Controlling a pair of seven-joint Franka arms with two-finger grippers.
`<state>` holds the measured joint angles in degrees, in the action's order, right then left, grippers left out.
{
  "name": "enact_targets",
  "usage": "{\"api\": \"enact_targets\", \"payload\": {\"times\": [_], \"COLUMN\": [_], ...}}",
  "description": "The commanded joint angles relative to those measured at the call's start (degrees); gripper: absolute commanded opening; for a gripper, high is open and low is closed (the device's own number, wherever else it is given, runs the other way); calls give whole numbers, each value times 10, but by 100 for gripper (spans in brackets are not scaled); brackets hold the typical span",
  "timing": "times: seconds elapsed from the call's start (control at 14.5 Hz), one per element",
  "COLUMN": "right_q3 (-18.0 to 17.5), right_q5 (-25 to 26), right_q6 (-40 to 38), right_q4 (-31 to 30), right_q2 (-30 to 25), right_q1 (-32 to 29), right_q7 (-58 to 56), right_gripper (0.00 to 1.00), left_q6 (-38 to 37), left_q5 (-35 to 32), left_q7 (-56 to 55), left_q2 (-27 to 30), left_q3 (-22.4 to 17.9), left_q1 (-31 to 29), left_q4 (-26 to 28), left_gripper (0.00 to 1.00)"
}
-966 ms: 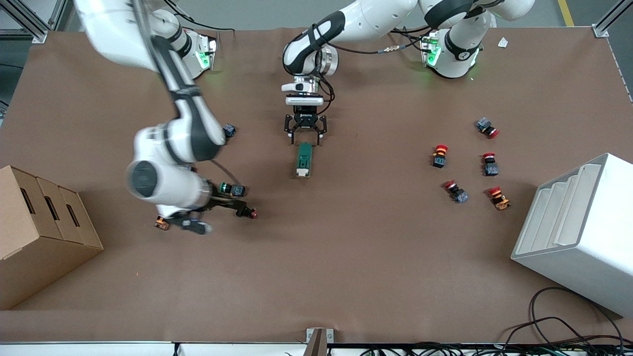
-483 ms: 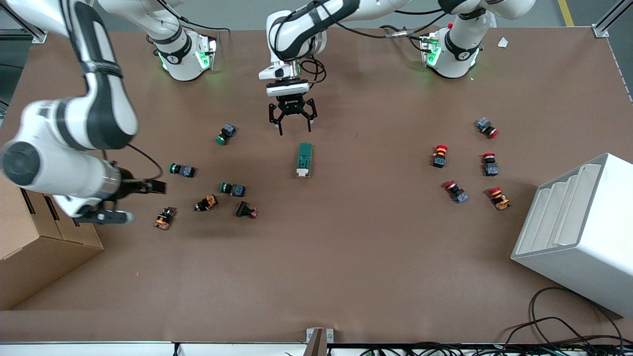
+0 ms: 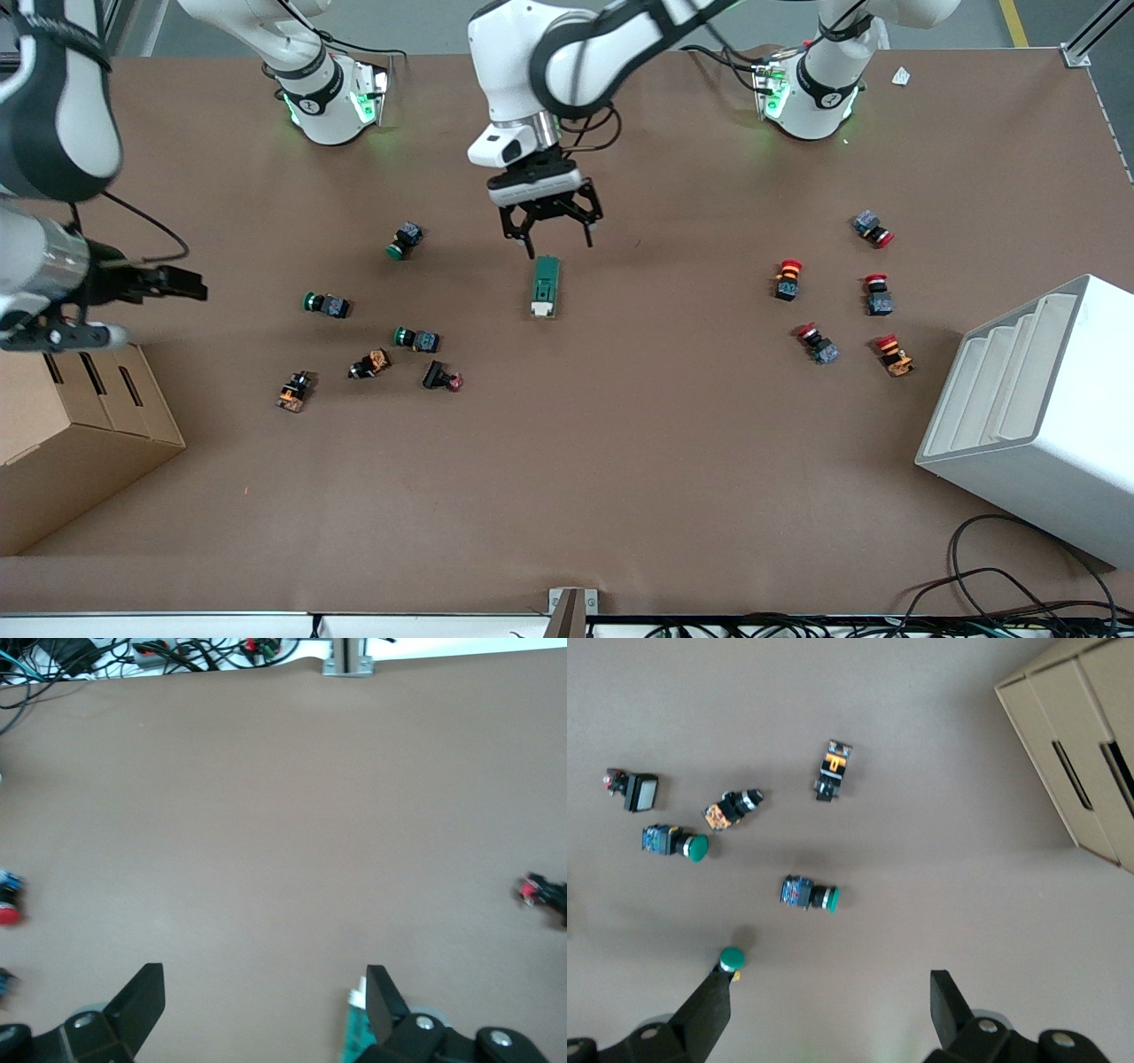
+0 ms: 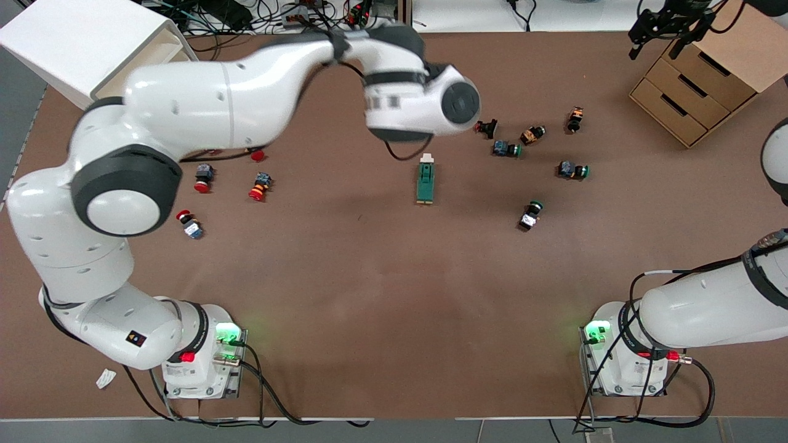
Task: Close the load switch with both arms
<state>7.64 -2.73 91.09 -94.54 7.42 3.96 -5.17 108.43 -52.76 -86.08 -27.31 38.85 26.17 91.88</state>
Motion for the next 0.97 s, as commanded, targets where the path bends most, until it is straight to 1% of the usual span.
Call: {"api": "enact_targets", "payload": {"times": [0.0, 0.14, 0.28, 0.34, 0.41, 0.48, 0.55, 0.62, 0.69, 0.76, 0.83, 0.9], "right_q3": [-17, -17, -15, -13, -13, -15, -18, -29, -43, -47, -50, -52], "right_q5": [14, 14, 14, 14, 14, 14, 13, 13, 13, 13, 13, 13], "right_q6": [-27, -35, -38, -39, -40, -40, -39, -38, -38, -37, -37, -37], "right_q4": [-20, -21, -20, -20, -20, -20, -20, -19, -19, -19, -18, -18], "right_q2": [-45, -57, -66, -72, -76, -79, -80, -80, -81, -86, -87, -87], "right_q1": [-16, -12, 0, 3, 2, -4, -11, -23, -33, -37, -38, -41], "right_q7": [21, 38, 43, 43, 43, 43, 43, 43, 43, 42, 41, 40], "right_gripper": [100, 100, 100, 100, 100, 100, 100, 100, 100, 100, 100, 100], "left_q6": [-8, -58, -110, -124, -130, -132, -132, -132, -132, -132, -133, -144], "left_q5": [88, 132, 174, 200, 226, 248, 297, 340, 369, 385, 399, 420], "left_q7": [107, 177, 247, 267, 283, 312, 363, 409, 464, 523, 572, 601], "left_q2": [55, 66, 70, 83, 101, 125, 148, 168, 193, 214, 232, 241], "left_q3": [4, 5, 2, 0, -22, -57, -83, -110, -132, -153, -184, -206], "left_q1": [-66, -101, -120, -129, -134, -133, -135, -148, -169, -177, -177, -178], "left_q4": [-6, -43, -89, -100, -98, -92, -89, -87, -73, -59, -49, -46], "left_gripper": [100, 100, 100, 100, 100, 100, 100, 100, 100, 100, 100, 100]}}
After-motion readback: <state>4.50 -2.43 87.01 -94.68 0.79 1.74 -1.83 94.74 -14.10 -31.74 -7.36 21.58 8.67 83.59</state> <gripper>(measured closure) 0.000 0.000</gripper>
